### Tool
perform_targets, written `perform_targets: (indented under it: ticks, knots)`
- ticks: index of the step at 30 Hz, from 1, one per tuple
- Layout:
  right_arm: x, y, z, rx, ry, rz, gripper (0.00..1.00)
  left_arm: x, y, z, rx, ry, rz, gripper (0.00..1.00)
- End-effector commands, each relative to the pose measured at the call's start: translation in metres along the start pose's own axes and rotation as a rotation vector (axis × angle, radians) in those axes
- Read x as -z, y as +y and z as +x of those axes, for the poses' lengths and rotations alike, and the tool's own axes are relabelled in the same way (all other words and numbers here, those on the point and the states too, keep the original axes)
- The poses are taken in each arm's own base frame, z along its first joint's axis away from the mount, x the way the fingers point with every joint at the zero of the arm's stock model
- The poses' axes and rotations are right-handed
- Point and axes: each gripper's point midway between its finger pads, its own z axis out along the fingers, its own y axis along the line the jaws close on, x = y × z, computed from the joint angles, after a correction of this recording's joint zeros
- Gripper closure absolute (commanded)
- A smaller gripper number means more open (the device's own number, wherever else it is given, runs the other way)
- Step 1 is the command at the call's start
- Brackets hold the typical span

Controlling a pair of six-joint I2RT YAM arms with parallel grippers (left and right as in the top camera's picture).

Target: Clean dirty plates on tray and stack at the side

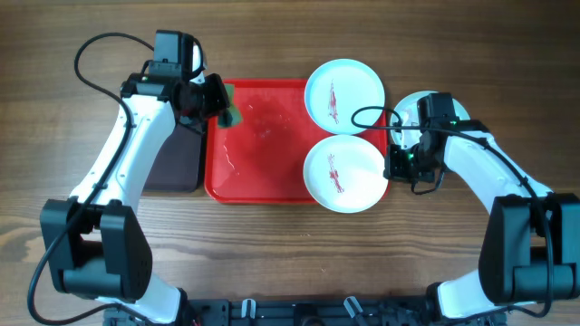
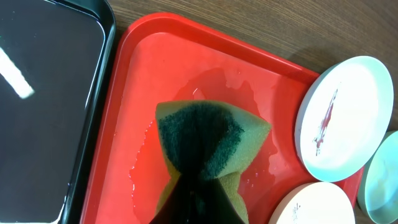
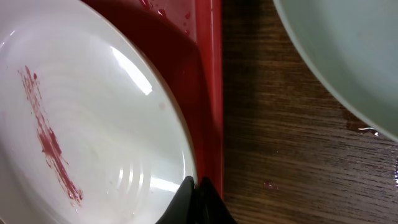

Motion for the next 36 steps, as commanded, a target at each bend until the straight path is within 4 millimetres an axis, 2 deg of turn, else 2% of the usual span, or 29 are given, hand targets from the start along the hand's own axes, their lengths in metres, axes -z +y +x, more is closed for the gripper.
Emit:
perform_targets:
  ticks: [1, 4, 10, 15, 23, 27, 30, 35, 36]
  knots:
    - [-0.004, 0.001, 0.005, -0.025, 0.019, -0.008, 0.96, -0.004, 0.004, 0.003, 0.008, 0.008, -0.014, 0.96]
    - [0.002, 0.011, 0.005, -0.043, 0.015, -0.053, 0.96, -0.004, 0.004, 0.003, 0.008, 0.008, -0.014, 0.96]
    - [0.015, 0.053, 0.003, -0.061, 0.009, -0.165, 0.96, -0.004, 0.004, 0.003, 0.008, 0.009, -0.014, 0.96]
    - [0.002, 0.091, 0.002, -0.133, -0.012, -0.157, 0.96, -0.004, 0.004, 0.003, 0.008, 0.009, -0.014, 0.96]
    - [-0.013, 0.134, -0.030, -0.278, -0.282, -0.061, 0.96, -0.004, 0.004, 0.003, 0.008, 0.009, -0.015, 0.96]
    - [-0.025, 0.158, -0.037, -0.246, -0.362, -0.068, 0.96, -0.004, 0.004, 0.003, 0.008, 0.009, -0.015, 0.96]
    - [-0.037, 0.163, -0.036, -0.235, -0.354, -0.072, 0.96, -0.004, 0.004, 0.003, 0.008, 0.009, -0.015, 0.96]
    - [-0.056, 0.156, -0.033, -0.238, -0.324, -0.043, 0.95, -0.004, 0.004, 0.003, 0.008, 0.009, -0.015, 0.96]
    - [-0.057, 0.157, -0.033, -0.233, -0.325, -0.044, 0.87, -0.004, 0.004, 0.003, 0.008, 0.009, -0.014, 0.96]
